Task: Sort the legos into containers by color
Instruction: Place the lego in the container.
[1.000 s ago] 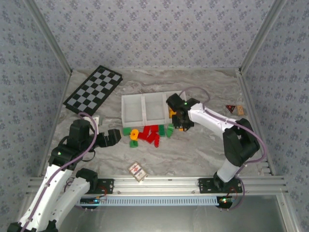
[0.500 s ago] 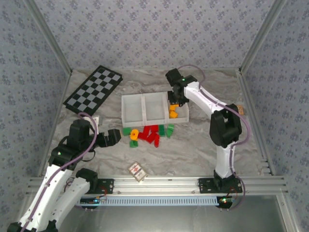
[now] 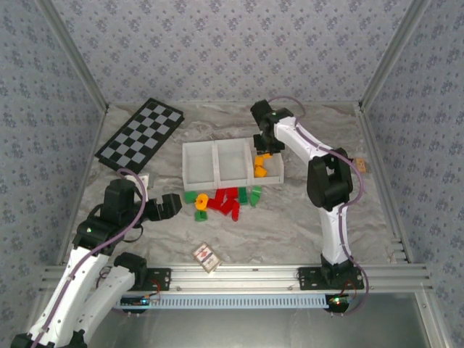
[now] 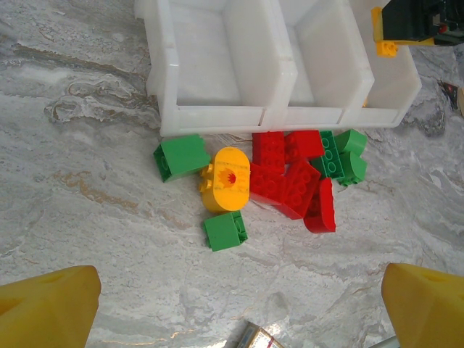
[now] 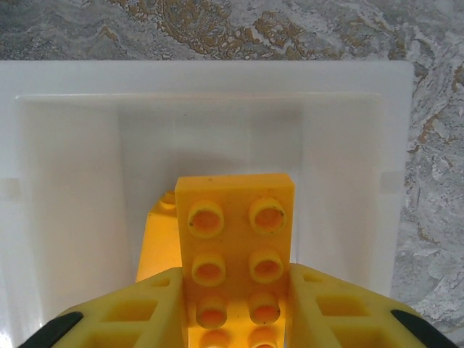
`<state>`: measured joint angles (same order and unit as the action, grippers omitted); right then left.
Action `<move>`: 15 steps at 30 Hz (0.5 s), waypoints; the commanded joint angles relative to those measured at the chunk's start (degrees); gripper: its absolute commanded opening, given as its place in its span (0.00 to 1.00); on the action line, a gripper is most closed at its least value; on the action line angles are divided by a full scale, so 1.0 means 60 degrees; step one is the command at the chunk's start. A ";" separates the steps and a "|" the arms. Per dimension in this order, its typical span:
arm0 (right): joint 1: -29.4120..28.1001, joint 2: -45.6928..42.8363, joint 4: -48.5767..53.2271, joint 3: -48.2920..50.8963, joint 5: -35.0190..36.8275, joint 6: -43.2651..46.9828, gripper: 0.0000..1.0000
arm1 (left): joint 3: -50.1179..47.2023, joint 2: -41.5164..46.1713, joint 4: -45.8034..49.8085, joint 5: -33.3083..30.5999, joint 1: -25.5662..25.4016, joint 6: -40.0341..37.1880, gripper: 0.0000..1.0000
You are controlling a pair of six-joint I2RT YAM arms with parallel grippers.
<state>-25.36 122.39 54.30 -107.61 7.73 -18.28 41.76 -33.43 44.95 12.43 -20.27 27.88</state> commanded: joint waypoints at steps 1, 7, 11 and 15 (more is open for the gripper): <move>0.0018 0.0187 0.0340 -0.0282 0.0052 0.0147 0.38 | -0.0060 0.0020 -0.0116 -0.0090 -0.0005 -0.0072 0.99; -0.0036 -0.0083 0.0356 -0.0103 0.0075 0.0026 0.48 | -0.0075 0.0011 -0.0121 -0.0093 -0.0005 -0.0062 1.00; -0.0069 -0.0575 0.0084 0.0471 0.0105 -0.0222 0.53 | -0.0075 0.0005 -0.0120 -0.0107 -0.0005 -0.0061 1.00; -0.0126 -0.1163 -0.0290 0.1248 0.0104 -0.0517 0.53 | -0.0075 0.0002 -0.0114 -0.0104 -0.0005 -0.0058 1.00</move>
<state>-25.65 119.79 53.17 -102.50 7.75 -19.33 41.71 -33.45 44.95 12.40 -20.27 27.88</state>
